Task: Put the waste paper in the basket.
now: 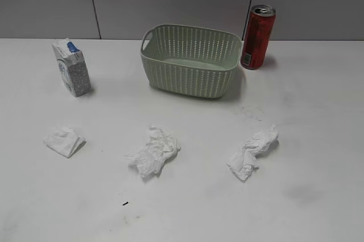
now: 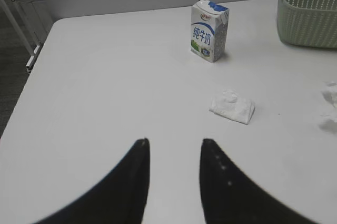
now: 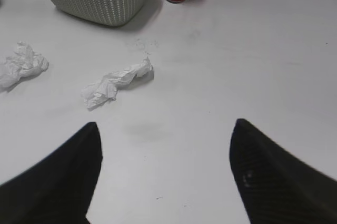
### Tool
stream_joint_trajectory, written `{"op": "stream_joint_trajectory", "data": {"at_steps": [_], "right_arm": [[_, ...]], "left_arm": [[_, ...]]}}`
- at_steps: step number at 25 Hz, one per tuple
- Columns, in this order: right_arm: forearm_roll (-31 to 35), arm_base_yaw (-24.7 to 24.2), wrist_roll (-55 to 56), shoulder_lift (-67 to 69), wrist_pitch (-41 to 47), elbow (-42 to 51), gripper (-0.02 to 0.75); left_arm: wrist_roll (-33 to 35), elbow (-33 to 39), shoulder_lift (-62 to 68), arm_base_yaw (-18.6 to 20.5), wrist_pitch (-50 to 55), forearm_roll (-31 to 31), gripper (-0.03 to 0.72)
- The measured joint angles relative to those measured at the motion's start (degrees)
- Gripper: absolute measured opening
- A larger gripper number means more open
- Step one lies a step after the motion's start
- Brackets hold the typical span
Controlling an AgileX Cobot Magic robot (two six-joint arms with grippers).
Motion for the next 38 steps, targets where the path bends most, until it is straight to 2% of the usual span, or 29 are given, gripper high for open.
{"op": "stream_joint_trajectory", "data": {"at_steps": [38], "right_arm": [[-0.12,0.00,0.00,0.00,0.00,0.00,0.572]], "left_arm": [[0.00,0.00,0.00,0.00,0.00,0.05,0.233]]}}
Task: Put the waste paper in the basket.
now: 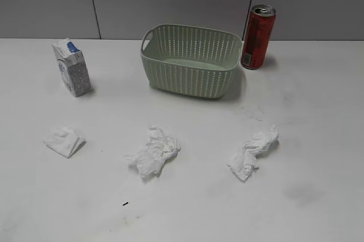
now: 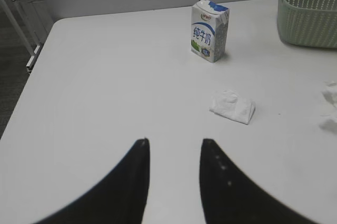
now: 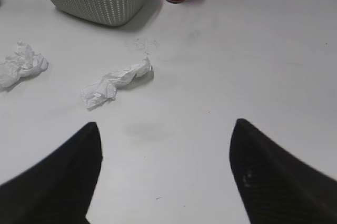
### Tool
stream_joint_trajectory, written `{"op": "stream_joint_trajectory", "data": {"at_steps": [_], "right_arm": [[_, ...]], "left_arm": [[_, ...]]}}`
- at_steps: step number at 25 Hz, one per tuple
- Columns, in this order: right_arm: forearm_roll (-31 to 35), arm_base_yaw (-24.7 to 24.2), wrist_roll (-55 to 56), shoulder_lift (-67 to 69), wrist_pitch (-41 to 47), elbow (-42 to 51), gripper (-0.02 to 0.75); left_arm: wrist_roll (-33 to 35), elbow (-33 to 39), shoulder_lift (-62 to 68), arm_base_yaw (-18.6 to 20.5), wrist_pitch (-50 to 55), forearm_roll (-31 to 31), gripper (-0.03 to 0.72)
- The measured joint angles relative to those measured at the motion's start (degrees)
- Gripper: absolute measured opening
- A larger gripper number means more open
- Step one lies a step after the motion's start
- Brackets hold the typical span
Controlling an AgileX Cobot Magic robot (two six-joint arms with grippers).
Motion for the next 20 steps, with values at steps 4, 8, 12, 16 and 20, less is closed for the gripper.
{"op": "stream_joint_trajectory", "data": {"at_steps": [4,8,12,16,20], "right_arm": [[-0.11,0.00,0.00,0.00,0.00,0.00,0.572],[-0.16,0.00,0.00,0.00,0.00,0.00,0.572],[-0.16,0.00,0.00,0.00,0.05,0.00,0.572],[-0.16,0.00,0.00,0.00,0.05,0.00,0.572],[-0.16,0.00,0.00,0.00,0.05,0.00,0.572]], "left_arm": [[0.00,0.00,0.00,0.00,0.00,0.12,0.268],[0.00,0.00,0.00,0.00,0.00,0.12,0.474],[0.00,0.00,0.00,0.00,0.00,0.07,0.649],[0.00,0.00,0.00,0.00,-0.11,-0.70,0.652],[0.00,0.00,2.56,0.00,-0.44,-1.08,0.645]]}}
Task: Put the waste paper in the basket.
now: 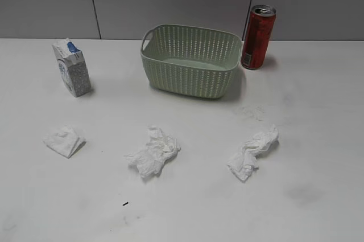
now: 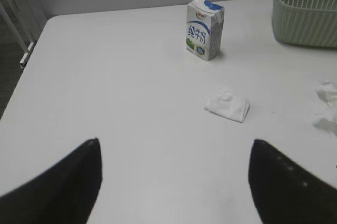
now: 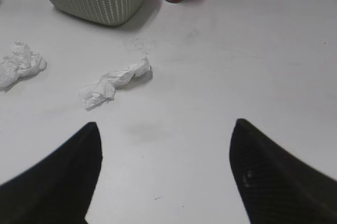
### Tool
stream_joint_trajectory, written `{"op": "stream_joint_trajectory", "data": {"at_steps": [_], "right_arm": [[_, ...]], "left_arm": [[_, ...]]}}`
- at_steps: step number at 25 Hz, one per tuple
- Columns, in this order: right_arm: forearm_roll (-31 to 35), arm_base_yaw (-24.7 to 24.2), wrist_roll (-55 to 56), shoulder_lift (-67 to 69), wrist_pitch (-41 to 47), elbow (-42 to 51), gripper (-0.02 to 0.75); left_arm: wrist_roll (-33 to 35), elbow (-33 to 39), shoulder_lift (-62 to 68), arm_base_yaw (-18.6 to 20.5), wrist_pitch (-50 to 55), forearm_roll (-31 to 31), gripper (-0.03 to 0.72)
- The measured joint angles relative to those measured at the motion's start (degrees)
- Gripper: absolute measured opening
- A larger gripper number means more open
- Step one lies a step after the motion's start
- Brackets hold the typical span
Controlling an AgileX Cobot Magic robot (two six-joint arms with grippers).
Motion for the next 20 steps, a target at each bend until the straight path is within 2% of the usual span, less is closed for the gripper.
{"op": "stream_joint_trajectory", "data": {"at_steps": [6,12,20], "right_arm": [[0.00,0.00,0.00,0.00,0.00,0.00,0.572],[-0.04,0.00,0.00,0.00,0.00,0.00,0.572],[-0.04,0.00,0.00,0.00,0.00,0.00,0.572]], "left_arm": [[3.99,-1.38,11.59,0.00,-5.30,-1.17,0.626],[8.21,-2.11,29.70,-0.07,-13.01,-2.58,0.613],[14.97,-8.40,54.45,-5.76,-17.00,-4.15,0.594]]}}
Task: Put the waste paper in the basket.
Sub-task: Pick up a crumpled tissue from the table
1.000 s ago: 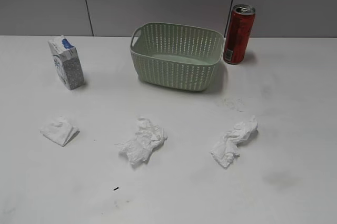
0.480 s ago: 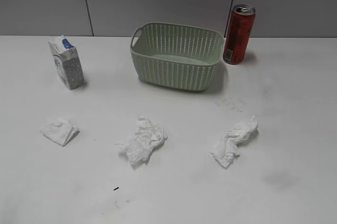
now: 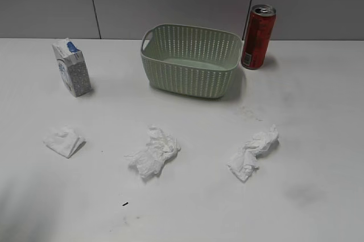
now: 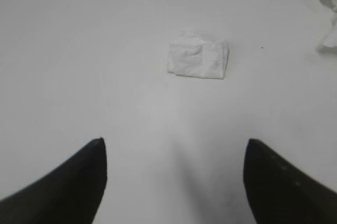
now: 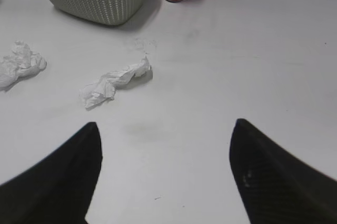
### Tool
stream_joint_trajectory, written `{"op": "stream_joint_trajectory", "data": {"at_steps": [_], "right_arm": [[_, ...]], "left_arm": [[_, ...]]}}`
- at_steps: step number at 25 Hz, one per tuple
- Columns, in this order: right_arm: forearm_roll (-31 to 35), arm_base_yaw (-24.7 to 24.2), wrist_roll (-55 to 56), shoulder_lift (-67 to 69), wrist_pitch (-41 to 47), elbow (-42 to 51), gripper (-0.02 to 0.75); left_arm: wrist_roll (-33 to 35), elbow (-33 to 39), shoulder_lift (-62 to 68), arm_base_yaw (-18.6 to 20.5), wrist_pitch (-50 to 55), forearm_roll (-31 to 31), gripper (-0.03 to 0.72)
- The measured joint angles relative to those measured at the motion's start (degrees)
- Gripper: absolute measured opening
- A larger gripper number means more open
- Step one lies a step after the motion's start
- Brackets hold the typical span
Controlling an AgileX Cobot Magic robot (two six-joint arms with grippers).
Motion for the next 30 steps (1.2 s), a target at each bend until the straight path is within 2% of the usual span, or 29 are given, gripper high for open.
{"op": "stream_joint_trajectory", "data": {"at_steps": [6,14,21,30], "right_arm": [[-0.13,0.00,0.00,0.00,0.00,0.00,0.572],[-0.13,0.00,0.00,0.00,0.00,0.00,0.572],[-0.13,0.00,0.00,0.00,0.05,0.00,0.572],[-0.13,0.00,0.00,0.00,0.05,0.00,0.572]], "left_arm": [[0.51,-7.44,18.74,-5.37,-3.68,-0.07,0.591],[0.51,-14.38,40.10,-6.01,-7.78,0.87,0.591],[0.51,-15.61,48.17,-6.01,-13.68,1.03,0.591],[0.51,-15.67,50.27,-6.01,-16.01,0.96,0.585]]}}
